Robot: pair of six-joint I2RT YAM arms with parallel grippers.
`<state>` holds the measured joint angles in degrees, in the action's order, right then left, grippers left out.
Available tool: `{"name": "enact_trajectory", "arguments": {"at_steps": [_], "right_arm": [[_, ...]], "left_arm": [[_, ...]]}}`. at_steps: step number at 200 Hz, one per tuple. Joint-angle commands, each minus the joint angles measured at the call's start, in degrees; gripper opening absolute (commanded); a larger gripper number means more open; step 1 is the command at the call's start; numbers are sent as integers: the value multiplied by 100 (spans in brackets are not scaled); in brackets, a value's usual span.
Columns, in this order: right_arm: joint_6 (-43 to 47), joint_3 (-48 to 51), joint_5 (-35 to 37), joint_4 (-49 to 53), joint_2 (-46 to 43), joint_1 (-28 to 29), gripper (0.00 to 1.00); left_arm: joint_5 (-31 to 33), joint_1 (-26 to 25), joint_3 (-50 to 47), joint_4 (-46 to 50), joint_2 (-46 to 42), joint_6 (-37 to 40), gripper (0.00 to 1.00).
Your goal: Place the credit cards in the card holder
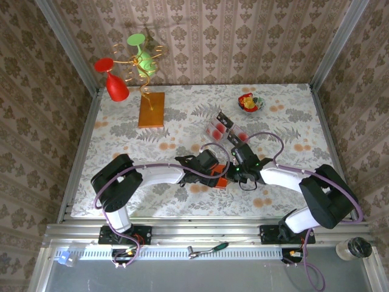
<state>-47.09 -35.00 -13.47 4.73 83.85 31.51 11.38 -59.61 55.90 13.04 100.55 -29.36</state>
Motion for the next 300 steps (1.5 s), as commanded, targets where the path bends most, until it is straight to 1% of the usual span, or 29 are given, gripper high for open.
{"name": "enact_trajectory", "arguments": {"at_steps": [1,21,51,85,121,157,210,264,300], "right_arm": [[-184,518,743,1169,289,-140,0],[-203,578,649,1042,339,-139,0],[-169,609,591,969,322,-140,0],[-137,616,572,946,306,-143,0],[-124,660,565,893,303,-140,0],[-134,663,531,818,368,-145,0],[183,389,112,575,280,-145,0],[456,-180,-4,975,-26,-154,0],[464,-296,12,1041,-134,-184,0]], "left_arm": [[101,-7,-184,316,0,-61,100],[90,71,-141,335,-74,-58,100],[-68,344,-40,285,-207,-10,100],[-185,527,181,299,-146,143,100],[-242,470,180,242,31,168,100],[-90,206,128,244,210,187,100],[-72,153,-122,129,320,-64,100],[-13,121,-73,205,360,-61,100],[-18,117,-84,200,369,-61,100]]}}
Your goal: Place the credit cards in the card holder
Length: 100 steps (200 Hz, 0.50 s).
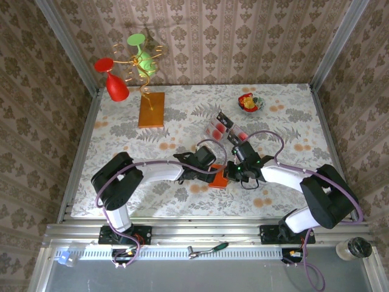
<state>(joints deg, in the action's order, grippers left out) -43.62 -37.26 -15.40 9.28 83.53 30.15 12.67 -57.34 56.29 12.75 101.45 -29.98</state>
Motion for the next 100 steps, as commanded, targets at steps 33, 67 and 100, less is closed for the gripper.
{"name": "enact_trajectory", "arguments": {"at_steps": [33,67,100], "right_arm": [[104,-63,136,506,-108,-66,0],[81,-105,101,415,-154,-79,0],[99,-125,90,440,-83,-79,0]], "left_arm": [[-148,-118,-133,216,270,-4,100],[-150,-119,-143,221,279,-15,100],[-142,-125,-121,210,288,-21,100]]}}
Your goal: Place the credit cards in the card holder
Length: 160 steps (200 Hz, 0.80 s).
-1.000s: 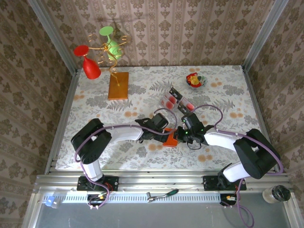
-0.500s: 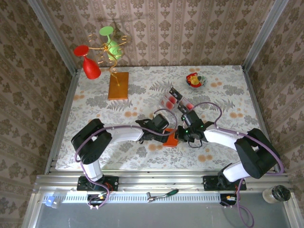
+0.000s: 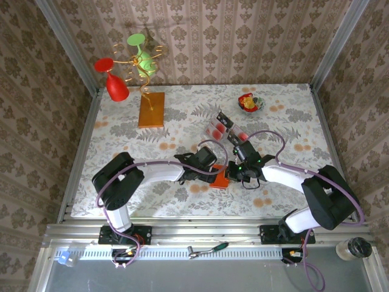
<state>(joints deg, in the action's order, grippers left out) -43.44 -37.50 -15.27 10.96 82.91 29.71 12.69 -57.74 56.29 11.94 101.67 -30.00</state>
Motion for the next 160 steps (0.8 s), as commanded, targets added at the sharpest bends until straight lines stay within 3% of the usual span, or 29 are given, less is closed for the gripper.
{"name": "enact_trajectory", "arguments": {"at_steps": [1,100,160], "right_arm": [[81,-100,72,273,-21,-31,0],[-61,634,379,-16,337,-42,0],[-444,1132,691,-40,43,-158,0]], "left_arm": [[-148,-83,-120,291,266,-17,100],[-159,-93,-153,259,257,-26,100],[-139,-102,-159,287,204,-28,100]]}}
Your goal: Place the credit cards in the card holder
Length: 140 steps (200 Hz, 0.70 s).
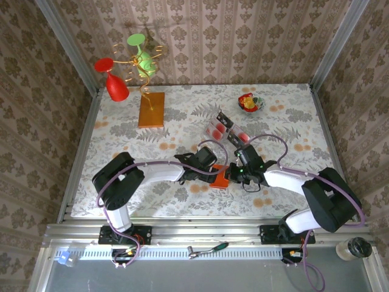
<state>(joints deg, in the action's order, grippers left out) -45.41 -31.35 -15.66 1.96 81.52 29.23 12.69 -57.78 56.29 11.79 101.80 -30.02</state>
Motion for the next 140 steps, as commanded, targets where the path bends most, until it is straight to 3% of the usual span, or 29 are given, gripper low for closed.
{"name": "enact_trajectory", "arguments": {"at_steps": [1,34,91,140], "right_arm": [[-257,526,740,855,177,-110,0],[-270,668,381,348,84,-114,0],[433,-292,-359,725,-133,-117,31],[585,-659,-347,1282,-783,-223,51]], "left_arm": [[-137,-96,-156,300,191,-28,100],[-146,-100,-136,303,200,-35,100],[-119,-98,-31,367,141,-91,100],[-48,-87,-64,403,-108,-187,100]]}}
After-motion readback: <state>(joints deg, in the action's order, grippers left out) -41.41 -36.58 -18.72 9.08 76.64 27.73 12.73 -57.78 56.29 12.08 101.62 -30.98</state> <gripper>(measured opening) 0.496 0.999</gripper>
